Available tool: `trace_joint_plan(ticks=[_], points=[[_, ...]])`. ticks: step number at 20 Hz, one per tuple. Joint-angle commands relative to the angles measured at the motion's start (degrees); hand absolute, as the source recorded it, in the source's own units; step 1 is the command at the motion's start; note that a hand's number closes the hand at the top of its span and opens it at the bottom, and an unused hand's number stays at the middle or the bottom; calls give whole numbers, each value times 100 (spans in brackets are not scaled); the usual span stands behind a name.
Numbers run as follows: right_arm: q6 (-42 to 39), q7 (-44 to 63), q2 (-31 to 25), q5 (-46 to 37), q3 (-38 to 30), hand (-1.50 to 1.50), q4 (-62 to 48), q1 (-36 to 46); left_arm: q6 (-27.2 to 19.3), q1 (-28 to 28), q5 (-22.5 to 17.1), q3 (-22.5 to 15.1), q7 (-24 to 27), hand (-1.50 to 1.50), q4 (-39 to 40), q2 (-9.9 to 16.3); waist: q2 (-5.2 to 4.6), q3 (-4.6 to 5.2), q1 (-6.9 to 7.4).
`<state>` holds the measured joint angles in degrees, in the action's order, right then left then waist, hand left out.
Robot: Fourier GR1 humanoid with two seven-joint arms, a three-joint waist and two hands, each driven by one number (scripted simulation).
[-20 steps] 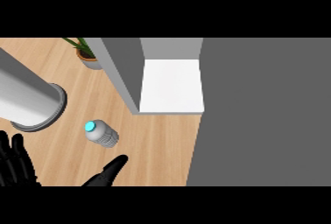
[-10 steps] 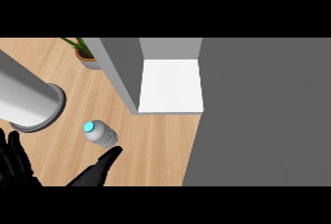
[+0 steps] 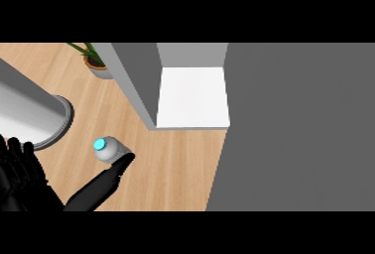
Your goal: Pick up the bottled water, place it into the cabinet and close the cabinet
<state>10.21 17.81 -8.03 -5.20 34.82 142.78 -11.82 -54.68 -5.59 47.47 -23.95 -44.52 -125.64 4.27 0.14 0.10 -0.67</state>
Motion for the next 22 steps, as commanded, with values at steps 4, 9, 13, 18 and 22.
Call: trace_joint_plan(ticks=[4, 9, 13, 18, 22], points=[[365, 410, 55, -865, 318, -150, 455, 219, -609, 82, -1192, 342, 750, -150, 725, 309, -2, 2, 22], [347, 246, -216, -754, 364, -150, 500, 136, -979, -180, -2077, 308, 1536, -150, 1270, 489, 1, 6, 18], [374, -45, -517, -754, 486, -150, 685, -331, -1039, -101, -2832, 272, 2257, -150, 1715, 404, 14, 4, -29], [484, -80, -439, -751, 576, -150, 285, -81, -779, -129, -4109, 522, 3646, -150, 2208, 297, 3, 6, 25], [691, 24, -481, -859, 661, -150, 577, -180, -412, -55, -4669, 757, 4565, -150, 2862, -70, 7, 8, 5]])
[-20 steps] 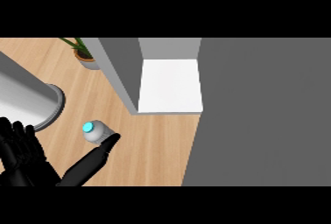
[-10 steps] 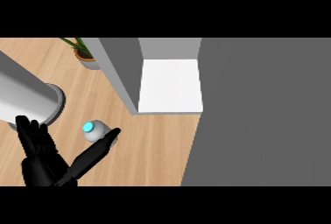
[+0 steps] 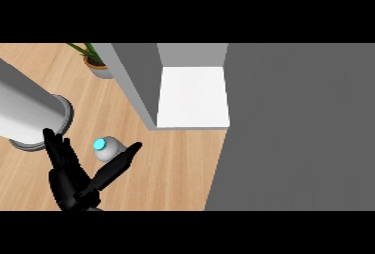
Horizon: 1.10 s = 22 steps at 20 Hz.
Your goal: Pick up the bottled water, place it into the cabinet and close the cabinet
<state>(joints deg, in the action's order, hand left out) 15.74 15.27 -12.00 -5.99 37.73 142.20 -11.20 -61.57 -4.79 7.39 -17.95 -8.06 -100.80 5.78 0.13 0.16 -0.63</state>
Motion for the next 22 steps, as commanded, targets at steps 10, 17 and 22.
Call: trace_joint_plan(ticks=[10, 17, 22], points=[[303, 339, -246, -817, 487, -150, 613, 22, 1011, 673, -2052, 919, 2629, -150, 2205, -572, -3, -3, -40], [418, 631, -252, -726, 315, -150, 612, 330, 1523, 772, -3106, 1346, 4079, -150, 3328, -577, -8, -5, 3], [560, 53, -267, -938, 761, -150, 262, 37, 1656, 957, -3799, 1415, 4822, -150, 4088, -578, -3, -8, -13]])
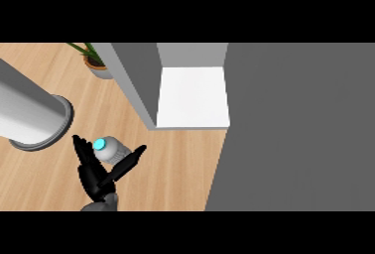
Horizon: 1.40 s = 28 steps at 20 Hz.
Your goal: Pick up the bottled water, place it into the cabinet and close the cabinet
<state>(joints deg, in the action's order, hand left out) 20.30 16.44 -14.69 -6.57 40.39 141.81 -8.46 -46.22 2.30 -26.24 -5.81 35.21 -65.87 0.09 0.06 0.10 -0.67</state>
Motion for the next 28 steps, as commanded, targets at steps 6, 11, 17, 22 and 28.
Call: trace_joint_plan(ticks=[6, 11, 17, 22, 28], points=[[80, 485, -112, -520, 20, -150, 590, 98, 460, 444, -1002, 205, 1224, -150, 1387, -9, -4, -3, 11], [154, 301, -211, -544, 179, -150, 641, -29, 927, 499, -1553, 138, 1920, -150, 1883, -9, -2, -3, -1], [353, 381, -140, -1004, 636, -150, 421, 47, 1208, 634, -1680, 162, 2110, -150, 1921, -9, 7, -2, 8], [330, 141, -381, -600, 327, -150, 486, -104, 1722, 535, -2115, 31, 2591, 150, 2249, -9, 1, -5, 10], [388, -73, -585, -559, 364, -150, 703, -375, 2210, 775, -2419, 117, 3049, 150, 2697, -8, 3, -4, -26]])
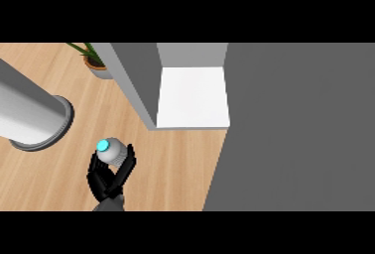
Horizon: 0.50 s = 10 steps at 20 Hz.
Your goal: Pick up the bottled water, place it into the cabinet and close the cabinet
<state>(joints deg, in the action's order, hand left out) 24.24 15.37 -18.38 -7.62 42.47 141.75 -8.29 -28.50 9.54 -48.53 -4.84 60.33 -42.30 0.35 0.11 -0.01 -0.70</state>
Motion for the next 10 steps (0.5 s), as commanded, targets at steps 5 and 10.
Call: trace_joint_plan(ticks=[5, 10], points=[[10, 363, -185, -261, -64, -150, 705, -59, 963, 269, 281, -478, -422, 150, 145, 215, 8, 8, -17], [-26, 10, -101, -31, -126, -150, 144, 200, 2763, 145, 892, -1509, -1041, 150, 277, 910, -16, 14, -51]])
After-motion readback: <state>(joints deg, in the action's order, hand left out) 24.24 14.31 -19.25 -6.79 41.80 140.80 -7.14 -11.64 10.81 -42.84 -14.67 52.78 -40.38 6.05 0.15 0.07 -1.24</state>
